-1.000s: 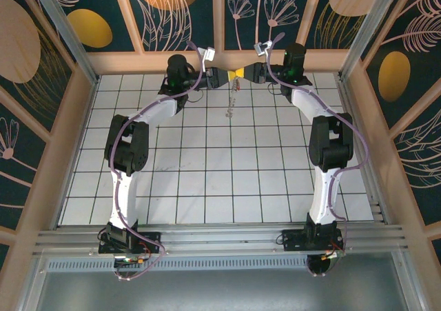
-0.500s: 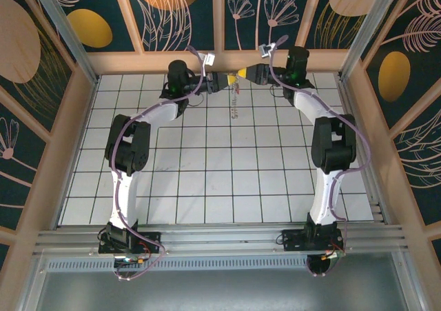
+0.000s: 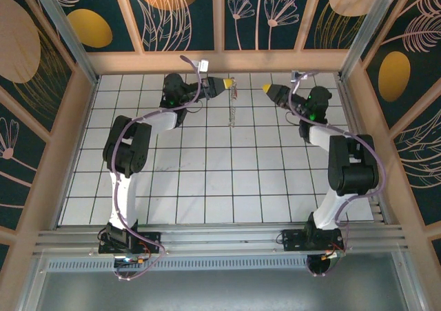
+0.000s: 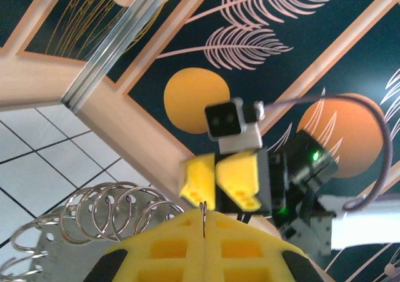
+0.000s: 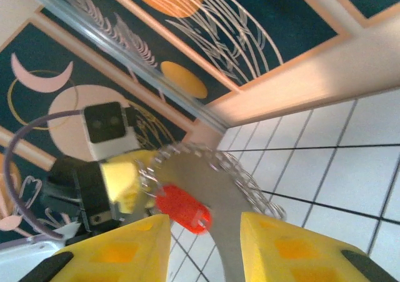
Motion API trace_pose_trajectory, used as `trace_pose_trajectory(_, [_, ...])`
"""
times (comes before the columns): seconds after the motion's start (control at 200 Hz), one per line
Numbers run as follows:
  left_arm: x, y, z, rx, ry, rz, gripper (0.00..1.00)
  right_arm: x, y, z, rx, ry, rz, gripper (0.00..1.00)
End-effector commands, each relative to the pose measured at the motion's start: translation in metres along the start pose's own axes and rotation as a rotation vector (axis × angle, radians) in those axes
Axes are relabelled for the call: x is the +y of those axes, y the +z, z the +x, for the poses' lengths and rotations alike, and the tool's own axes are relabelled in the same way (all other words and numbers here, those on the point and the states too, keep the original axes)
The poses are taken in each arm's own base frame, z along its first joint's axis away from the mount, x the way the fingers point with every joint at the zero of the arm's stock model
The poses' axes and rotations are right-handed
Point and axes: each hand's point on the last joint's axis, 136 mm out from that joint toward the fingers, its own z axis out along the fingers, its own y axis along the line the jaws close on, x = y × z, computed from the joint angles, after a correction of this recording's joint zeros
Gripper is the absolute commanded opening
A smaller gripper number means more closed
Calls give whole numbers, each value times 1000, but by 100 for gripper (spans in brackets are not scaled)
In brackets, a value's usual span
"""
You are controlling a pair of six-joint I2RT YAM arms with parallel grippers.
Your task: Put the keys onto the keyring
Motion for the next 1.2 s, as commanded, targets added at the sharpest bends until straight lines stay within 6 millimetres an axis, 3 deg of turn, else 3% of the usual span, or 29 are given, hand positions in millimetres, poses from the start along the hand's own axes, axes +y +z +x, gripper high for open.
trace_pose_trajectory(0.0, [-48, -7, -32, -130, 92, 85, 0, 18, -9, -11, -150, -93, -15, 35])
trace_pose_trajectory(0.315, [-49, -34, -23, -275, -47, 75, 0, 34, 13, 38, -126, -204, -10, 38])
trace_pose_trajectory(0.531, [-54, -34, -15, -274, -108, 98, 0, 48, 34, 63, -53, -328, -12, 40])
trace_pose_trajectory(0.856, [-59, -18, -7, -233, -120, 116, 0, 67, 43, 74, -2, -410, -69, 40])
trace_pose_trajectory(1.196, [-63, -6, -1, -198, -120, 131, 0, 73, 55, 67, 10, -466, -83, 41])
